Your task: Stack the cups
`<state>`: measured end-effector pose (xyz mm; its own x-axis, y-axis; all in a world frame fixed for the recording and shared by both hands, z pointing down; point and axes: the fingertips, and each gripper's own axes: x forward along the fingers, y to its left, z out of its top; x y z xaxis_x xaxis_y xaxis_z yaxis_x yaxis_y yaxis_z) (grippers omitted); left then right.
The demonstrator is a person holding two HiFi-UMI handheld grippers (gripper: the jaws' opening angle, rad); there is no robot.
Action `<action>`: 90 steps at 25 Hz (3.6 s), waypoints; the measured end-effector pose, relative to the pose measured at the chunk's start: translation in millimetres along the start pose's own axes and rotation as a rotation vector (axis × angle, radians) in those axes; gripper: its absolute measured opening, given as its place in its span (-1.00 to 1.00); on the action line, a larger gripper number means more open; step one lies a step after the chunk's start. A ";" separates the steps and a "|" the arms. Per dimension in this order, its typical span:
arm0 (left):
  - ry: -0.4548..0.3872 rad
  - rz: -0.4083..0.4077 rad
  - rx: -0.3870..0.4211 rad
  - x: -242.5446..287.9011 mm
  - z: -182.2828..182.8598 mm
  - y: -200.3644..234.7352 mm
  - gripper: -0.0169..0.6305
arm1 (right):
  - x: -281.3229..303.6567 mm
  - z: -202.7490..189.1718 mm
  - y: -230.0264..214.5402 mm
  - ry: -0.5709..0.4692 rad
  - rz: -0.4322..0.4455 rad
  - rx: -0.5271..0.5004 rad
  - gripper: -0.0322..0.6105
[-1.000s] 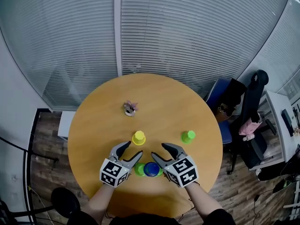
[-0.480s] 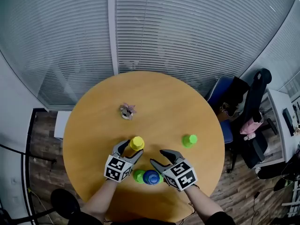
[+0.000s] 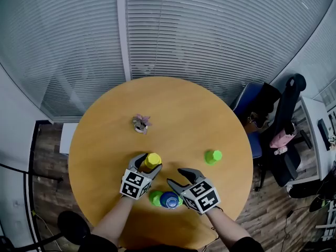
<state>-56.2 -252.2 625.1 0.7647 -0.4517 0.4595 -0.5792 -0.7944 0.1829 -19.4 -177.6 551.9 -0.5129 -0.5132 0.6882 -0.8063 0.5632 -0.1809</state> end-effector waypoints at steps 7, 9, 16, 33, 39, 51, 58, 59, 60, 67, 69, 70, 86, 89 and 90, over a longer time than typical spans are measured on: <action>-0.010 0.005 0.024 -3.1 9.1 -3.9 -0.21 | -7.2 -2.2 0.7 -0.015 -0.005 0.001 -0.23; -0.027 -0.001 0.034 -7.7 18.3 -6.5 -0.21 | -10.1 0.5 0.6 -0.028 -0.010 0.002 -0.23; -0.085 -0.032 0.085 -32.2 64.4 -32.2 -0.22 | -34.6 5.8 0.0 -0.095 -0.031 0.022 -0.23; -0.197 -0.055 0.166 -96.6 133.4 -160.4 -0.22 | -124.7 -21.5 1.3 -0.240 -0.066 0.045 -0.23; -0.210 -0.029 0.129 -104.3 119.7 -209.5 -0.22 | -141.6 -46.3 -2.1 -0.228 -0.045 0.043 -0.23; -0.176 0.135 0.028 -89.0 63.8 -250.6 -0.22 | -140.0 -94.8 -5.2 -0.155 0.026 0.008 -0.23; -0.162 0.278 -0.022 -72.4 32.9 -251.0 -0.22 | -126.9 -114.2 -9.3 -0.094 0.063 -0.024 -0.23; -0.163 0.298 -0.025 -68.8 31.6 -249.8 -0.22 | -126.8 -116.0 -12.7 -0.091 0.065 -0.025 -0.23; -0.164 0.317 -0.029 -65.5 30.5 -248.6 -0.22 | -127.2 -118.0 -16.4 -0.087 0.065 -0.027 -0.23; -0.143 0.404 -0.051 -52.7 22.0 -238.4 -0.22 | -130.9 -122.6 -33.1 -0.081 0.073 -0.033 -0.23; -0.140 0.418 -0.058 -51.7 20.4 -236.1 -0.22 | -131.6 -122.7 -34.6 -0.081 0.077 -0.034 -0.23; -0.137 0.424 -0.061 -51.0 19.2 -234.9 -0.22 | -131.5 -123.1 -34.7 -0.081 0.081 -0.035 -0.23; -0.114 0.485 -0.030 -50.8 15.3 -228.0 -0.22 | -132.0 -125.2 -32.8 -0.087 0.106 -0.028 -0.23; -0.128 0.488 -0.021 -54.8 21.6 -227.3 -0.22 | -132.7 -124.2 -32.6 -0.089 0.104 -0.025 -0.23; -0.135 0.489 -0.016 -57.0 24.4 -227.4 -0.22 | -132.5 -123.7 -32.3 -0.090 0.104 -0.024 -0.23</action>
<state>38.8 -55.7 536.1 0.4317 -0.8188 0.3783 -0.8823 -0.4706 -0.0117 111.0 -47.7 553.4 -0.6183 -0.5065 0.6009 -0.7407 0.6312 -0.2302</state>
